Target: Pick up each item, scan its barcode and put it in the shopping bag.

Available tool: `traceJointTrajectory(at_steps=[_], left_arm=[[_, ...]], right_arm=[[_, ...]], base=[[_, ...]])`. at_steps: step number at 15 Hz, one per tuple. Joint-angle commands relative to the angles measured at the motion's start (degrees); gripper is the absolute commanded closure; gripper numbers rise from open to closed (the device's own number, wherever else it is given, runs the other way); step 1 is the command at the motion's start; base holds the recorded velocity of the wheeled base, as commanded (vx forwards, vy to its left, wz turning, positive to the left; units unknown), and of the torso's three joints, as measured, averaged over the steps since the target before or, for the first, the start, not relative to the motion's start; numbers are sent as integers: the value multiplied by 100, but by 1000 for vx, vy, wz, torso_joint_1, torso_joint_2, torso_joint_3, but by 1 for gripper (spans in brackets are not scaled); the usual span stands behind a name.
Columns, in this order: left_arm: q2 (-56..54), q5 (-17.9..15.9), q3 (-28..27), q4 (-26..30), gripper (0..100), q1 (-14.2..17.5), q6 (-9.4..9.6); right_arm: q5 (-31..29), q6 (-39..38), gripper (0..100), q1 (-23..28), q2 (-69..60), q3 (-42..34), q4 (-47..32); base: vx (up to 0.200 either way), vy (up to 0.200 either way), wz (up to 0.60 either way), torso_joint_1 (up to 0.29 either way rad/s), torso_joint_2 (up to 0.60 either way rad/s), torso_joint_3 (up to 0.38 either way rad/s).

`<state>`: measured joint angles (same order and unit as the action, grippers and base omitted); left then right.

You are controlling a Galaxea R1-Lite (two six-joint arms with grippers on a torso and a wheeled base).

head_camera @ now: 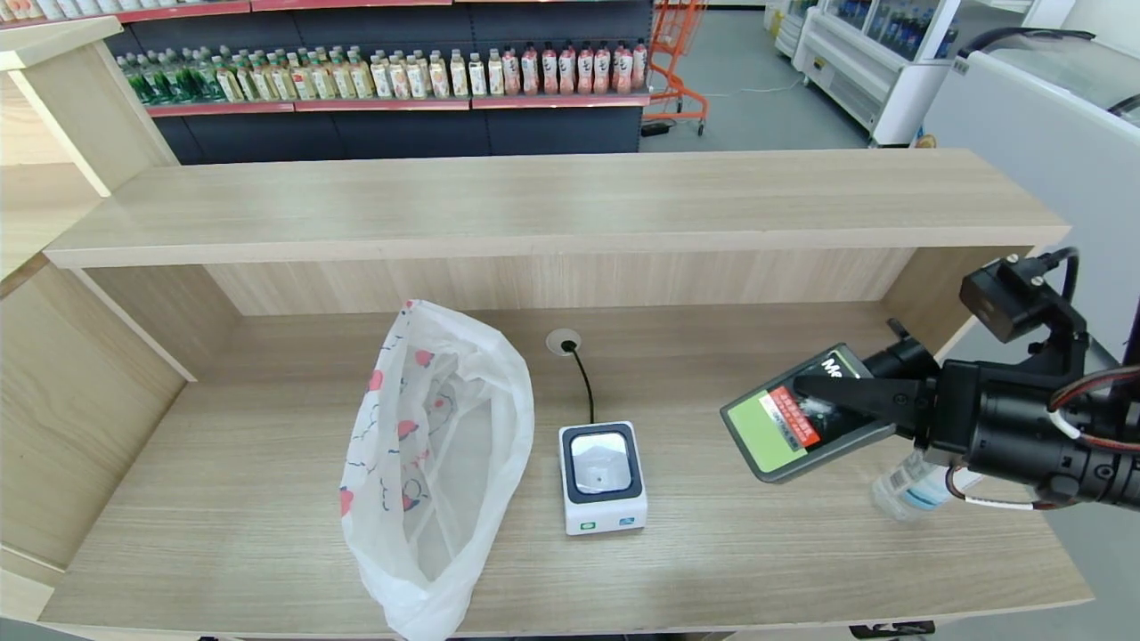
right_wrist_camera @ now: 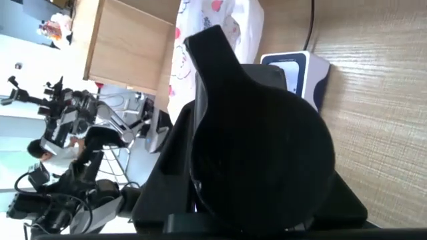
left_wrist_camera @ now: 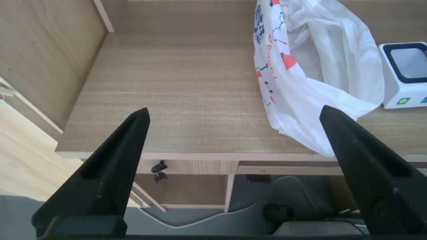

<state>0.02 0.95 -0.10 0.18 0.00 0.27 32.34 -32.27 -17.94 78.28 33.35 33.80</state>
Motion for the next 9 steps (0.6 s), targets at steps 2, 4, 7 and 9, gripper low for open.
traceJointTrajectory(at_steps=[2,4,7,9], left_arm=[[-2,2,1,-1,0,0,0],[-2,2,1,-1,0,0,0],[-2,2,10,-1,0,0,-18],[-2,2,1,-1,0,0,-27]], right_arm=[[9,-43,100,-7,-5,-83,-14],[0,-43,100,-7,3,-83,-5],[9,-43,100,-7,21,-66,-14],[18,-43,100,-16,91,-39,-14]], base=[[0,0,0,0,0,0],[0,0,0,0,0,0],[0,67,0,1,1,1],[0,200,0,-12,-7,2]])
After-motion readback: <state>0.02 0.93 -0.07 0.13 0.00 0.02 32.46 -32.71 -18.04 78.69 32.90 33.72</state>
